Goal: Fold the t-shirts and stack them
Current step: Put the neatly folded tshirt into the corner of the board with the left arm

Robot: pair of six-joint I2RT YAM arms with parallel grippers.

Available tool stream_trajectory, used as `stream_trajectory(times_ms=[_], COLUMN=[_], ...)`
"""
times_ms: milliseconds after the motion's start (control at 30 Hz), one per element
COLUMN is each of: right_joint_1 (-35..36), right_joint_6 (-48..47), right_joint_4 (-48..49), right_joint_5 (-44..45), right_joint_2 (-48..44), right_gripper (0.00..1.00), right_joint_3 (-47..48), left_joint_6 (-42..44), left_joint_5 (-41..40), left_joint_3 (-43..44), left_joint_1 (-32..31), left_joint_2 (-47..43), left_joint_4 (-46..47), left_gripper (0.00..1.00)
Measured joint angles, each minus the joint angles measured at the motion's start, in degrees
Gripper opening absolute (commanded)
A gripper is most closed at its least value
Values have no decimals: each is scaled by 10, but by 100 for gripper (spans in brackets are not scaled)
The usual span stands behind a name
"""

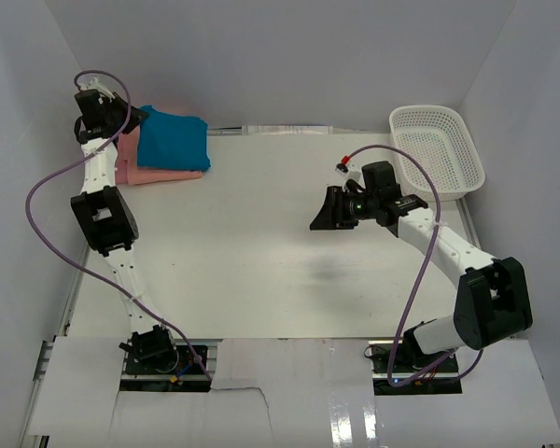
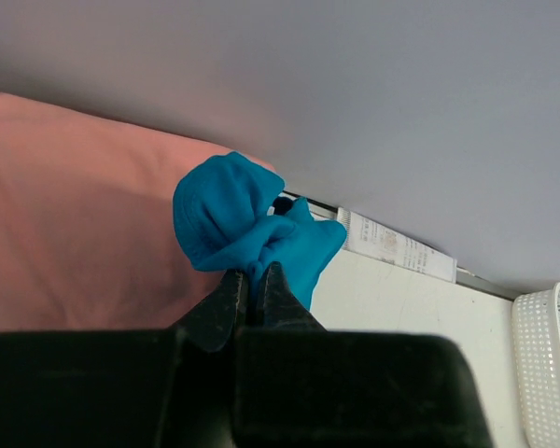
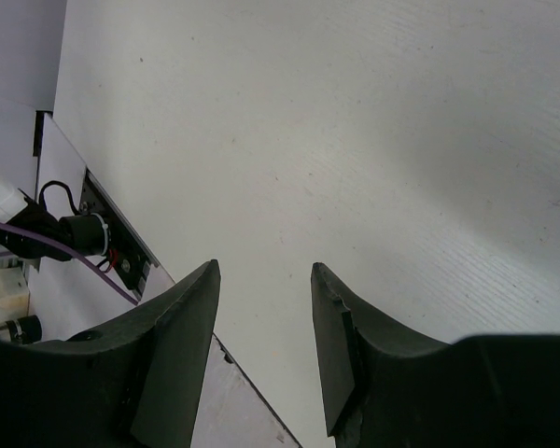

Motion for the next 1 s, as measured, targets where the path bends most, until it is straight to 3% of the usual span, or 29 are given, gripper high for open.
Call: stream_trajectory(times_ms=[1000], right_joint_1=[19], right_joint_6=[2], right_joint_4=[17], right_joint_5=[0], right_joint_2=[34], right_gripper=[50], right_joint_3=[0], left_joint_6=[-16], left_joint_5=[14], left_joint_3=[-3], left_joint_1=[45], left_joint_2=[0], left_joint_4=[8], left_gripper=[0])
